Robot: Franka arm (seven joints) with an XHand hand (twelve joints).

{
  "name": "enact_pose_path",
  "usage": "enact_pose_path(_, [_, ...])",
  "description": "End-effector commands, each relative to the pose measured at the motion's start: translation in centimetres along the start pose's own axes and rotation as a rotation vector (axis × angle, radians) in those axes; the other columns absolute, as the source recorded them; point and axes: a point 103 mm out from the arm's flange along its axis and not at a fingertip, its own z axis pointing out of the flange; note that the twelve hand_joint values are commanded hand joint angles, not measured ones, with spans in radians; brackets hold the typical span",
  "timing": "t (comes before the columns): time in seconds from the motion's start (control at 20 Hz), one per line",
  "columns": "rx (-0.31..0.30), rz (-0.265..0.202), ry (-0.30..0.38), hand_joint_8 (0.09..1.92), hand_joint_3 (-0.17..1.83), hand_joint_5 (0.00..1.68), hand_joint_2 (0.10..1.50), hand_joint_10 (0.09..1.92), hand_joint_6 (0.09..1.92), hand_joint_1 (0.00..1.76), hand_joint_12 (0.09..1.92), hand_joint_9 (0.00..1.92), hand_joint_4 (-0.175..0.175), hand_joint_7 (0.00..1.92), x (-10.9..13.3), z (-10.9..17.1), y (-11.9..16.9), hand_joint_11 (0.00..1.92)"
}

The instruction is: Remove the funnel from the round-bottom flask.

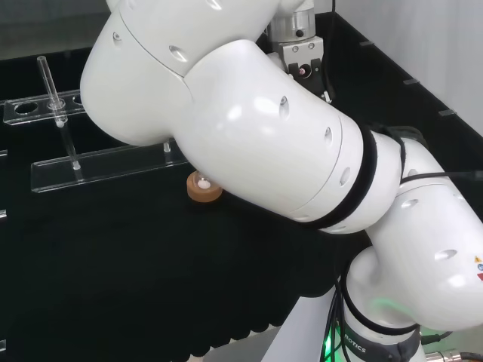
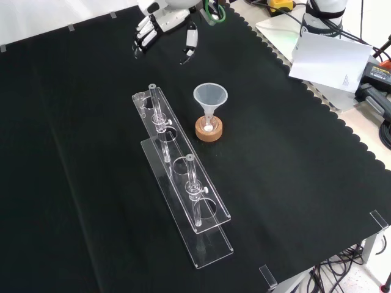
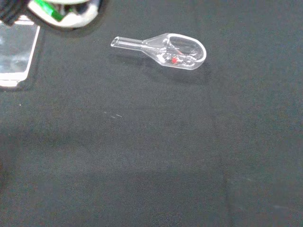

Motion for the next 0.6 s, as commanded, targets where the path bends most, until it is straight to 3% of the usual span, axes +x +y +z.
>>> enact_pose_path(0.05, [-0.028,-0.022,0.003,0.64,0.55,0.33,0.63,0.65,0.09,0.81,1.36,0.40,-0.004,0.12,1.8,-1.3,-4.3,0.27])
enact_pose_path(0.45, [-0.043,-0.061,0.003,0.66,0.55,0.36,0.63,0.66,0.09,0.80,1.36,0.43,-0.001,0.17,2.0,-1.7,-7.8,0.27])
enact_pose_path(0.5, [-0.134,-0.116,-0.299,0.66,0.55,0.36,0.63,0.66,0.09,0.80,1.36,0.44,-0.001,0.18,3.4,-2.3,-8.6,0.28])
enact_pose_path(0.6, [-0.095,-0.147,-0.129,0.67,0.55,0.37,0.64,0.66,0.09,0.79,1.36,0.45,0.000,0.21,6.3,-2.3,-10.0,0.28])
